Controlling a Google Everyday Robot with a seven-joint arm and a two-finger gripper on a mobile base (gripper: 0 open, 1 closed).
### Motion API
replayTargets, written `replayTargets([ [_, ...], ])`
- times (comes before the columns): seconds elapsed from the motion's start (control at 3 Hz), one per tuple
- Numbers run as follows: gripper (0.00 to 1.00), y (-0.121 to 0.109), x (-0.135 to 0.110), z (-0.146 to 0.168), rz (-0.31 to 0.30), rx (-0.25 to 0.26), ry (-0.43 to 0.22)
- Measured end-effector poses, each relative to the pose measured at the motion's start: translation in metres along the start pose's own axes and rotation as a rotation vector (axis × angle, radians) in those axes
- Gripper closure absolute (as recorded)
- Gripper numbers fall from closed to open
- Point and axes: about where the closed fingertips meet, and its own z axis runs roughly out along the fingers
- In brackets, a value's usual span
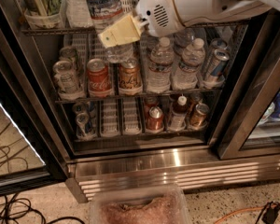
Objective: Pick water bottle from top shelf of fridge
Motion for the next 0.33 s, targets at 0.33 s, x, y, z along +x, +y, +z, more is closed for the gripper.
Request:
replayTargets([
  [0.33, 1.00, 0.0009, 0.0052, -0.0009, 0.010, 0.000, 0.005],
])
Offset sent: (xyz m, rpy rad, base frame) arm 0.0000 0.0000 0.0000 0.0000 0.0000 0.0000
